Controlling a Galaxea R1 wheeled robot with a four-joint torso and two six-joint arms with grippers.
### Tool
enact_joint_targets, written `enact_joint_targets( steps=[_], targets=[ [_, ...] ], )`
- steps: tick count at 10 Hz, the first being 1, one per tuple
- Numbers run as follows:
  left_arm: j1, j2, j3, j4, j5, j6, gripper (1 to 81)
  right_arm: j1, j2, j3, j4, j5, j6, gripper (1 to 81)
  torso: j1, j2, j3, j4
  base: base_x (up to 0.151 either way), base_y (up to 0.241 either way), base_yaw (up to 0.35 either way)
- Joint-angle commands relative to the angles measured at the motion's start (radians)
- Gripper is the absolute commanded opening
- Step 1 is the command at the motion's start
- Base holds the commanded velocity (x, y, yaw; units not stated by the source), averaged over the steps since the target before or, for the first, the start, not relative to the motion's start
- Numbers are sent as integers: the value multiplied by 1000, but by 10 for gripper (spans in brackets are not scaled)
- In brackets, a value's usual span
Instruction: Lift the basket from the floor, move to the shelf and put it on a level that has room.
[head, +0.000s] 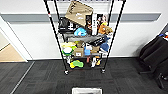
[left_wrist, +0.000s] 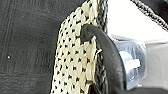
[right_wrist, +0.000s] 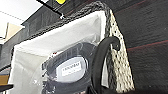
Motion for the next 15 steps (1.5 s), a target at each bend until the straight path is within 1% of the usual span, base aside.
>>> enact_joint_targets(
  steps=[1,2,3,4,6,10,11,12,13,15],
  targets=[
    [-116,19,80,-64,47,3,10,100,14,75,21,-38,16,10,-63,97,72,0,0,0,0],
    [-116,15,80,-65,49,3,10,100,7,77,21,-36,17,10,-85,132,96,0,0,0,0],
    [-116,17,80,-65,49,3,10,100,4,80,21,-38,17,10,-108,165,45,0,0,0,0],
    [-113,19,82,-67,49,3,10,100,0,80,21,-38,24,10,-125,190,62,0,0,0,0],
    [-106,19,80,-67,49,3,10,96,-2,87,21,-38,24,10,-161,245,73,0,0,0,0],
    [-101,22,85,-68,47,3,10,88,1,99,20,-36,24,10,-249,380,74,0,0,0,0],
    [-101,26,94,-68,47,3,10,91,1,129,17,-36,24,10,-271,414,106,0,0,0,0],
    [-101,20,117,-68,47,3,10,91,-3,158,17,-34,22,10,-293,449,122,0,0,0,0],
    [-101,-9,176,-67,47,5,10,85,-26,208,15,-22,24,10,-315,483,148,0,0,0,0],
    [-86,-84,289,-64,35,3,10,62,-81,296,12,-7,22,10,-360,552,184,0,0,0,0]
  ],
)
